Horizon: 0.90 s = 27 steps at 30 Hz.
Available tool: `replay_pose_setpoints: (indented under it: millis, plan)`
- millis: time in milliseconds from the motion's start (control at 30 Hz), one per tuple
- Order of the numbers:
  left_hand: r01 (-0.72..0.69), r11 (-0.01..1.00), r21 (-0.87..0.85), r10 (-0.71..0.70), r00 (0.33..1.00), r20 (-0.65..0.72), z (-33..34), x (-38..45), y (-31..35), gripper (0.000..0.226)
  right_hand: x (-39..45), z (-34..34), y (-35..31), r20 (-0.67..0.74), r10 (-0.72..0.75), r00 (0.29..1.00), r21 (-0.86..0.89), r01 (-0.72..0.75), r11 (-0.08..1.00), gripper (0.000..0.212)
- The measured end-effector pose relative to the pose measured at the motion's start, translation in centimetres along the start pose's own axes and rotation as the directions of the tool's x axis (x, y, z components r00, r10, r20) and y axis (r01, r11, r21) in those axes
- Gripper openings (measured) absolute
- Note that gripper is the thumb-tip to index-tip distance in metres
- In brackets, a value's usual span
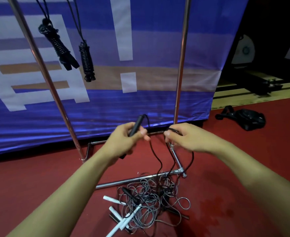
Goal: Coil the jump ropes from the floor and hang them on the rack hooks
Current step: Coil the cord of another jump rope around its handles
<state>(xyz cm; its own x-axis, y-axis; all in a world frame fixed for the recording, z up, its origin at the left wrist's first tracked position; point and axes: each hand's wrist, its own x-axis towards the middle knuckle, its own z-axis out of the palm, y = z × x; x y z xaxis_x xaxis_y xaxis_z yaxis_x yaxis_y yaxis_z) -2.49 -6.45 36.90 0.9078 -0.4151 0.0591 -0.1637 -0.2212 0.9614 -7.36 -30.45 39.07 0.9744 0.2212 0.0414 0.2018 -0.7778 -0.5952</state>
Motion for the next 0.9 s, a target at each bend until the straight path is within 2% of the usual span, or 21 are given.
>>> replay_pose_setpoints:
  millis: [67, 133, 233, 300, 400, 533, 633, 733, 800, 900]
  plan:
    - [-0.001, 0.998, -0.058, -0.002, 0.999, -0.045, -1.3, 0.2, -0.2, 0.021, -0.7, -0.5, 0.4, 0.114, 0.031, 0.993, 0.119, -0.045, 0.992, 0.036]
    - [-0.032, 0.999, -0.035, 0.032, 0.999, 0.009, -1.0, -0.1, -0.2, 0.017, -0.9, -0.3, -0.1, 0.201, 0.014, 0.979, 0.197, -0.055, 0.979, 0.036]
    - [-0.058, 0.998, 0.038, 0.049, 0.979, 0.199, 1.2, -0.7, 0.1, 0.02, -0.7, 0.5, -1.5, 0.186, -0.039, 0.982, 0.229, -0.005, 0.973, 0.035]
    - [-0.087, 0.995, 0.054, 0.071, 0.966, 0.25, 2.3, -0.8, 0.3, 0.018, -0.4, 0.6, -1.8, 0.131, -0.037, 0.991, 0.221, 0.007, 0.975, 0.038]
    - [-0.116, 0.992, 0.056, 0.106, 0.982, 0.154, 1.5, -0.1, 0.3, 0.007, -0.5, 0.2, -1.2, 0.14, -0.015, 0.99, 0.232, -0.018, 0.973, 0.041]
    - [-0.094, 0.991, 0.095, 0.103, 0.99, -0.094, -2.5, 1.1, -0.7, 0.009, -0.9, -0.8, 0.7, 0.258, 0.097, 0.961, 0.184, -0.147, 0.972, 0.041]
    - [-0.025, 0.969, 0.244, 0.074, 0.979, -0.192, -4.8, 1.2, -2.4, 0.013, -1.4, -1.4, 2.5, 0.353, 0.114, 0.929, 0.174, -0.185, 0.967, 0.039]
    - [0.082, 0.915, 0.396, 0.061, 0.94, -0.335, -5.5, 1.7, -3.3, 0.005, -1.0, -1.1, 2.9, 0.297, 0.057, 0.953, 0.173, -0.112, 0.978, 0.034]
    - [0.091, 0.902, 0.423, 0.059, 0.942, -0.329, -5.3, 1.7, -3.0, 0.013, -0.5, -0.7, 2.4, 0.196, 0.02, 0.98, 0.173, -0.054, 0.983, 0.031]
    - [0.004, 0.976, 0.216, 0.017, 0.995, -0.095, -2.4, 0.8, -1.3, 0.015, 0.2, 0.3, 1.4, 0.14, -0.028, 0.99, 0.207, -0.001, 0.978, 0.028]
